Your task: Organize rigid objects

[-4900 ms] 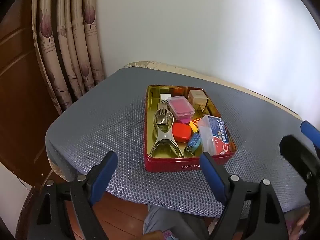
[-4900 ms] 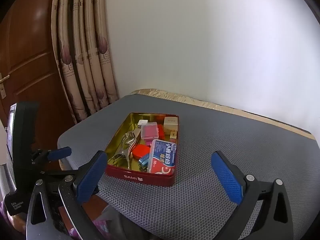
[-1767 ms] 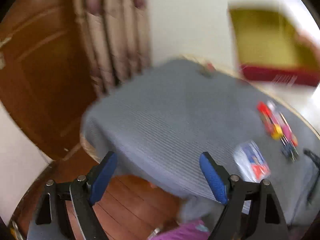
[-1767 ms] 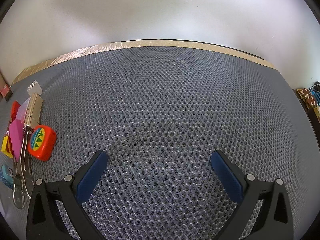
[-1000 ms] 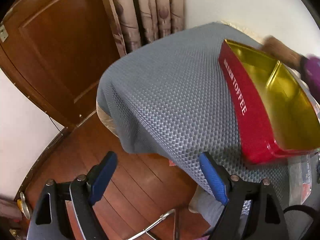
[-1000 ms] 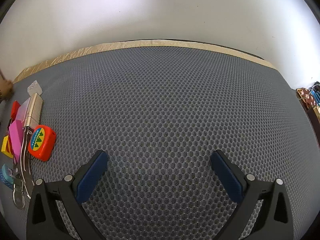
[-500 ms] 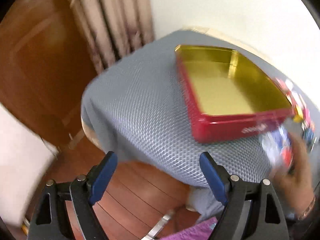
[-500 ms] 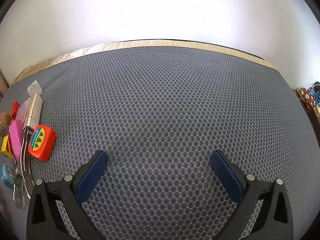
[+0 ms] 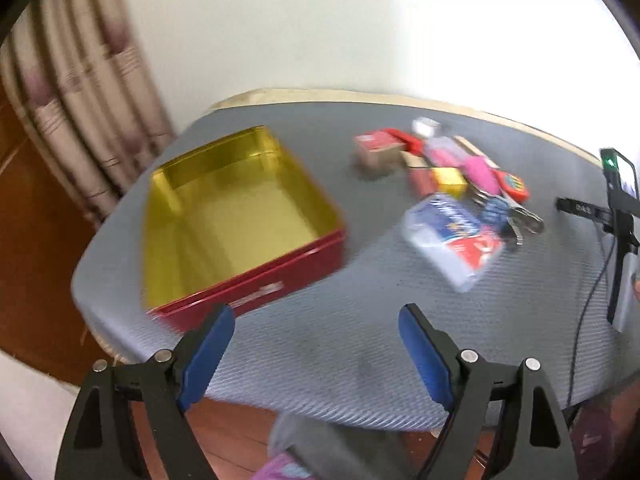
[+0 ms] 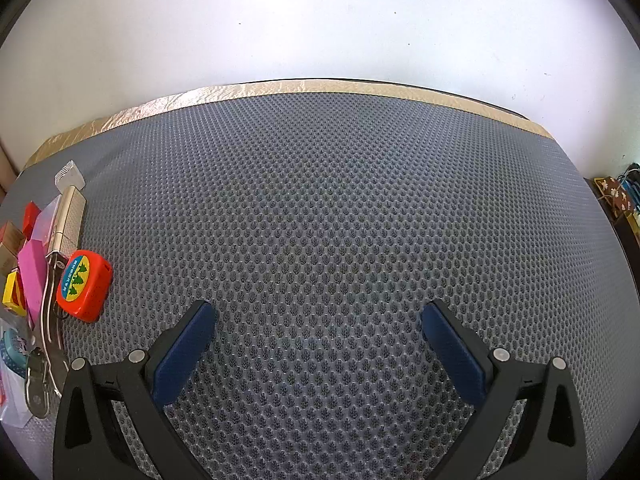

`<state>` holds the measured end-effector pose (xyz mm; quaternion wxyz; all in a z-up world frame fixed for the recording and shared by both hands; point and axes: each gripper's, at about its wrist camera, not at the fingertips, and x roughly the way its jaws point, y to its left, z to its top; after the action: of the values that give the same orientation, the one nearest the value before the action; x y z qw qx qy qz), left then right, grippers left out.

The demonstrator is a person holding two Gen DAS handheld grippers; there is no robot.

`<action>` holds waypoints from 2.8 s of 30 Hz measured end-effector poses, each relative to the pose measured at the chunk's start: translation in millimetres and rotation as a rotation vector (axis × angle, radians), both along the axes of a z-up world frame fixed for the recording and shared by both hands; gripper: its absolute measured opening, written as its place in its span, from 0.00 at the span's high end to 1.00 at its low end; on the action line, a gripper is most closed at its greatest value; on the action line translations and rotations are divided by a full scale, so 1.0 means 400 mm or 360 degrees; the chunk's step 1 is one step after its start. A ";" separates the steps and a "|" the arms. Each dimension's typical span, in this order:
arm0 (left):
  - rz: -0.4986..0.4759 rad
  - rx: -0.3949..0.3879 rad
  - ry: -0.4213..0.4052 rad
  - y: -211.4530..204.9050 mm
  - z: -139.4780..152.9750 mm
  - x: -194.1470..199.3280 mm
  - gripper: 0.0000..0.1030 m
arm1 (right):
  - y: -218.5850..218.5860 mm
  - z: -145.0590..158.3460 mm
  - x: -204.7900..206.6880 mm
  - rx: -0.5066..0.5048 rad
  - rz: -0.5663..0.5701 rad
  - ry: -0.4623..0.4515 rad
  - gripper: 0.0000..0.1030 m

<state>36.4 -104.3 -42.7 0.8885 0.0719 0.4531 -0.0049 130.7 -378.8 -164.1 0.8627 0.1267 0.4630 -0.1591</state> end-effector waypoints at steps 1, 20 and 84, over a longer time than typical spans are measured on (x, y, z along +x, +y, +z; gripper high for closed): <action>-0.0029 0.0023 0.0032 -0.032 -0.010 0.021 0.16 | 0.000 0.000 0.000 0.0000 0.0000 0.0000 0.00; 0.0198 -0.0409 0.0517 -0.144 -0.087 0.296 0.16 | 0.005 -0.001 0.006 0.0000 -0.0004 -0.0004 0.00; 0.0036 -0.0078 -0.0025 -0.161 0.042 0.145 0.39 | 0.169 0.179 -0.126 0.0143 0.0352 -0.0267 0.10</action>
<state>94.5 -168.8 -26.0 0.8936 0.0449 0.4466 -0.0055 80.2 -311.4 -92.6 0.9042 0.1264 0.4069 -0.0311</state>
